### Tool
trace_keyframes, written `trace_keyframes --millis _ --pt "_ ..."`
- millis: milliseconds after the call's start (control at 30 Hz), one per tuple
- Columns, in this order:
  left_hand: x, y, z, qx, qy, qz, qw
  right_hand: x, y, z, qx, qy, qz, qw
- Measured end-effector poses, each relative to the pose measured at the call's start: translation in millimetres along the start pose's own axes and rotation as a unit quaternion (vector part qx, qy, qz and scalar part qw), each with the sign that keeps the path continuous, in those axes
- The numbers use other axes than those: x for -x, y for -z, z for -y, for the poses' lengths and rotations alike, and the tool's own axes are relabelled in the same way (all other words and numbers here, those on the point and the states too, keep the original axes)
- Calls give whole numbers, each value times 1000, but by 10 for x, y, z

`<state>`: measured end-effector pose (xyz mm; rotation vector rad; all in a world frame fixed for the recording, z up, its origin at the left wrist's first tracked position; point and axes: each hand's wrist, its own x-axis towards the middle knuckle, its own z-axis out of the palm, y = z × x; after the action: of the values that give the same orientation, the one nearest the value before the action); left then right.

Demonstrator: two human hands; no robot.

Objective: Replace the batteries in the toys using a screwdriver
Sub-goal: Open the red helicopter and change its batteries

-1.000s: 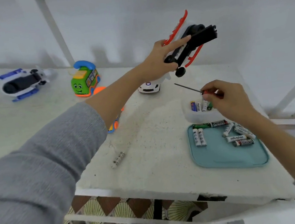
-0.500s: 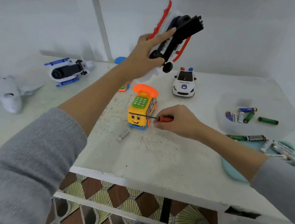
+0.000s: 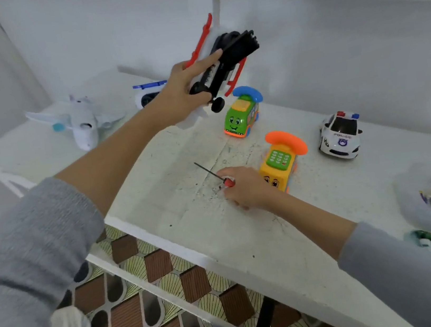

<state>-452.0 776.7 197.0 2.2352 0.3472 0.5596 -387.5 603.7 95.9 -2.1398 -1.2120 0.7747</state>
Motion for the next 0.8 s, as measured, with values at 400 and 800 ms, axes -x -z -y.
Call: trace_keyframes --millis 400,800 --pt "-41 232 273 11 -10 17 1000 -258 -144 59 99 -24 -67 993" --pt "-327 -218 -365 52 -87 36 994 227 634 166 61 -18 -213 975"
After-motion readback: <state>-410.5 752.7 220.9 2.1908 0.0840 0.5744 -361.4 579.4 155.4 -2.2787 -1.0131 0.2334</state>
